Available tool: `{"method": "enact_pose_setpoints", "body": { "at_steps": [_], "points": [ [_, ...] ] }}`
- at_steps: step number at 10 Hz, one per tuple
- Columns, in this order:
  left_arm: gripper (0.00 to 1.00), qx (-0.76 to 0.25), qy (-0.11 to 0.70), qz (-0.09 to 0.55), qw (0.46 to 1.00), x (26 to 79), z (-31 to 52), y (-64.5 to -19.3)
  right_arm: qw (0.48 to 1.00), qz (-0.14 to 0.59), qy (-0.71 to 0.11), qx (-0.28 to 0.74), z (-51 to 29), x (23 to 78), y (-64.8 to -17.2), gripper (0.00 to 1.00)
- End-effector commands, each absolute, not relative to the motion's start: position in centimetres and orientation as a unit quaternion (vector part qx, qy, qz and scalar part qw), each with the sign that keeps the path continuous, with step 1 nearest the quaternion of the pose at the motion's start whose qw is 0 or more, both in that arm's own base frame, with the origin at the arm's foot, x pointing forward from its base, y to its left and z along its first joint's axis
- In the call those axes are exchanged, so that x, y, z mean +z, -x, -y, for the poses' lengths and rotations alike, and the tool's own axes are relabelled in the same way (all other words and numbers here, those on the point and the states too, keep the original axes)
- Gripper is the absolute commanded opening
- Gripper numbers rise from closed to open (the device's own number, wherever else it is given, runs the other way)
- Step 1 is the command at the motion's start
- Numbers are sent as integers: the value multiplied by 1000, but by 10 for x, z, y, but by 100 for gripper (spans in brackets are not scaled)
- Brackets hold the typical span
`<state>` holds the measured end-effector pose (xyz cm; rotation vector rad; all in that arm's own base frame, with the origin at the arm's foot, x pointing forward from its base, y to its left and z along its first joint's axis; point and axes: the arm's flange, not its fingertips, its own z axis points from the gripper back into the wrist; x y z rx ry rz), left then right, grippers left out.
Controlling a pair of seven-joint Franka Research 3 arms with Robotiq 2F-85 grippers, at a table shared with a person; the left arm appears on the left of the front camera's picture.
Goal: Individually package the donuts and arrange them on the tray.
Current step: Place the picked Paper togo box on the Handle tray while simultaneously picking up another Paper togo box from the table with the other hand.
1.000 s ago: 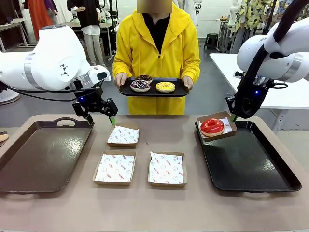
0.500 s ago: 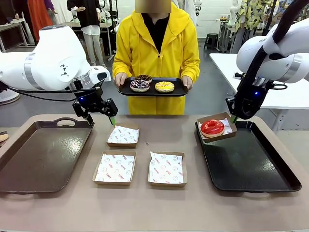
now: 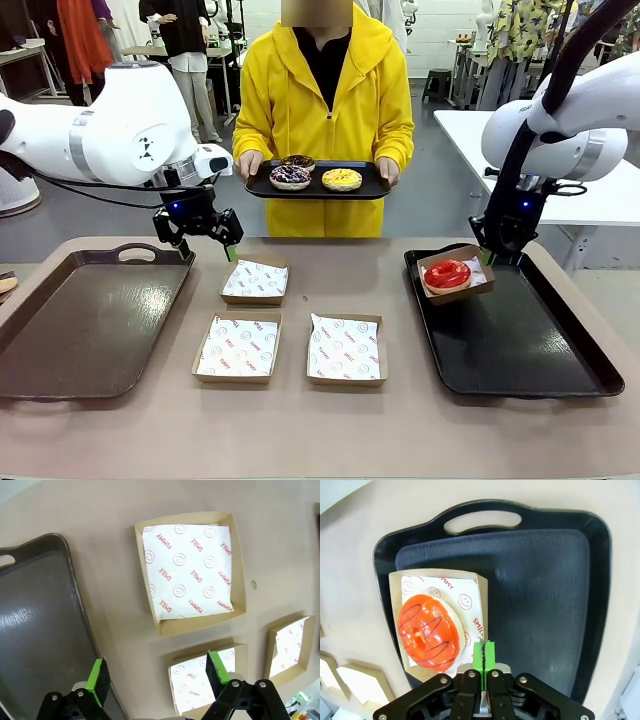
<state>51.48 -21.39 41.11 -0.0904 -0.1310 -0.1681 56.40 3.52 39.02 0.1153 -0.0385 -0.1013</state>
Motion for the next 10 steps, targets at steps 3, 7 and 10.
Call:
{"method": "enact_pose_setpoints", "body": {
  "at_steps": [3, 7, 10],
  "points": [
    [100, -53, 13, 43, 998, 398, 223, -540, 998, 18, -24, -59, -47, 401, -574, 1],
    [100, -40, 18, 34, 998, 384, 219, -551, 998, 24, -34, -55, -51, 400, -579, 1],
    [100, -27, 16, 31, 999, 369, 214, -555, 998, 25, -32, -50, -58, 392, -584, 1]
  ]
}}
